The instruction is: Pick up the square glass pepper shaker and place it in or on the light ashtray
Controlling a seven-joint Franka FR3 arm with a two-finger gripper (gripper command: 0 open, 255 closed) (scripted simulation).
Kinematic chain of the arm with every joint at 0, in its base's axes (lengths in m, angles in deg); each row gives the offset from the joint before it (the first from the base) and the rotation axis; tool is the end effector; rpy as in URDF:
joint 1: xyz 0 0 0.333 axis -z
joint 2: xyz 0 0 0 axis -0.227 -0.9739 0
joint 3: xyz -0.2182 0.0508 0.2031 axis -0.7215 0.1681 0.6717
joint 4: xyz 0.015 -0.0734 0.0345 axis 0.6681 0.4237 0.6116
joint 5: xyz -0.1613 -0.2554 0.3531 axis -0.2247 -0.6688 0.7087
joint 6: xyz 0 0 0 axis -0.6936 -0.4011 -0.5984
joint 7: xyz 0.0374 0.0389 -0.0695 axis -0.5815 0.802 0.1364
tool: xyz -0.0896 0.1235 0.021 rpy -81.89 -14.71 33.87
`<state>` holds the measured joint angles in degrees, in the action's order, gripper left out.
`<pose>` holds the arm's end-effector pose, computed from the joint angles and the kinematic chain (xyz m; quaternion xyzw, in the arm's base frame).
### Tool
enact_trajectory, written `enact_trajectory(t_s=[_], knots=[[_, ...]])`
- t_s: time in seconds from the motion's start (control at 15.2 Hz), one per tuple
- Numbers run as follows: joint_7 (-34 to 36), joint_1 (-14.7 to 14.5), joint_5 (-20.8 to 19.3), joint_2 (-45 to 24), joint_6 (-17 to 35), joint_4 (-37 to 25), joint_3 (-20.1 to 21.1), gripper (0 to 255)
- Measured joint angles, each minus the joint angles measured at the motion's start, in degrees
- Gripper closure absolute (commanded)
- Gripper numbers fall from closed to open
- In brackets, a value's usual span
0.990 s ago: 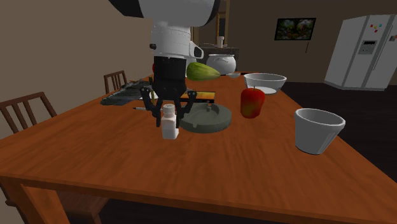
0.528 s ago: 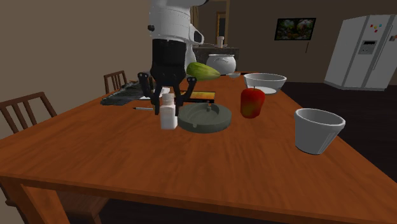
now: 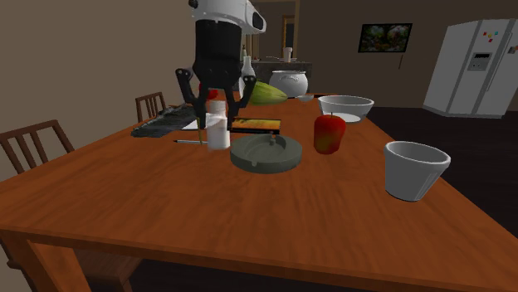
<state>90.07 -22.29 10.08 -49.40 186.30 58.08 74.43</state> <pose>0.5338 0.2995 0.3341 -0.9971 -0.0180 0.0568 0.0474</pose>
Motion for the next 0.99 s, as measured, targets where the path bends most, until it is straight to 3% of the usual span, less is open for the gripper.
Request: enact_trajectory(t_s=[0.26,0.59,0.99], knots=[[0.1,0.1,0.2,1.0,-2.6,-1.7,-0.1,255],[-3.8,2.5,-1.2,-2.2,-5.1,-6.6,-2.4,255],[-9.1,5.7,-3.5,-10.1,-9.6,-18.1,-5.5,255]])
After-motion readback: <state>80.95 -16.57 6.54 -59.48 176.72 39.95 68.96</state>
